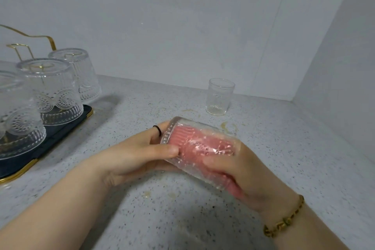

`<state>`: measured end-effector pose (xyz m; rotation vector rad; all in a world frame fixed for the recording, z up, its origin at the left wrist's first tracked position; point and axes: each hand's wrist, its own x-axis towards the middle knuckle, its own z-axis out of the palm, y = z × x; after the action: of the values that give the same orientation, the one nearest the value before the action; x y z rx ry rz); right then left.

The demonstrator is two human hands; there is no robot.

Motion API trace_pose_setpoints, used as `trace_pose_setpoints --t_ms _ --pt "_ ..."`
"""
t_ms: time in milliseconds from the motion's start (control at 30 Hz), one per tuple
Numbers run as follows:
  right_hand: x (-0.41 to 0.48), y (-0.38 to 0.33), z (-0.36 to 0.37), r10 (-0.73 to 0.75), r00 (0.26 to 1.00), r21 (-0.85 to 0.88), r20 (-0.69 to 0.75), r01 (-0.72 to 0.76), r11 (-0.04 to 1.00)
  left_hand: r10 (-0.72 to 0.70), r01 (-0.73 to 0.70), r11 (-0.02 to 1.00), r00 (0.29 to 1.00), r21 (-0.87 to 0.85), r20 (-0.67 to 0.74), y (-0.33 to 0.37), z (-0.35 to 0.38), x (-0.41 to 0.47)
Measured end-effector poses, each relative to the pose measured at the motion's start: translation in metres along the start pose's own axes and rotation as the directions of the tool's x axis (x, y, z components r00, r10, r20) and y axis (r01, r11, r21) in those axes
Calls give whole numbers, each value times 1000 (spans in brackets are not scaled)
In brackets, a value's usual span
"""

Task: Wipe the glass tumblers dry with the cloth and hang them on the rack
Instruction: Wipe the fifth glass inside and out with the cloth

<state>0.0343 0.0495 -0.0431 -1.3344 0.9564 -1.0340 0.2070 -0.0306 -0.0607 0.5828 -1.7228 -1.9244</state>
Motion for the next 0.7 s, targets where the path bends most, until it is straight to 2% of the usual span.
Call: trace_pose_setpoints --t_ms 67,100,167,267,333,400,467,533,567,600,633,667,700 --pt "1 -1 -1 10 1000 217 6 -11 976 74 -73 997 995 23 -60 0 -1 0" --pt "-1 -4 1 -18 999 208 26 13 978 89 -87 996 992 30 -87 0 0 1" --pt "-4 -6 3 -38 997 5 73 37 999 69 -62 997 989 54 -133 0 5 1" --pt "-3 7 9 -57 993 -372 103 92 923 -63 88 992 968 94 -241 -2 15 3" --pt "0 12 15 -61 995 -441 75 88 893 -127 162 980 957 119 -260 -5 17 4" --pt "2 14 13 -89 996 -423 28 92 901 -120 148 983 964 105 -236 -4 15 4" --pt "4 13 4 -126 992 -326 -14 115 938 -31 40 997 988 60 -150 -1 10 2" --pt "5 10 0 -40 999 31 2 39 999 55 -51 998 994 40 -94 1 5 0" --pt "7 12 -2 -23 999 183 38 15 983 82 -79 996 992 32 -93 0 4 0" --pt "8 11 -1 -25 998 263 54 10 965 97 -96 995 990 22 -100 0 3 1" --pt "8 11 1 -38 997 269 67 18 963 104 -102 995 987 18 -119 0 4 2" --pt "6 10 1 -41 996 188 76 26 982 95 -94 995 984 17 -150 0 7 2" --pt "3 9 4 -45 997 -3 61 45 999 66 -64 998 979 17 -192 -1 10 2"
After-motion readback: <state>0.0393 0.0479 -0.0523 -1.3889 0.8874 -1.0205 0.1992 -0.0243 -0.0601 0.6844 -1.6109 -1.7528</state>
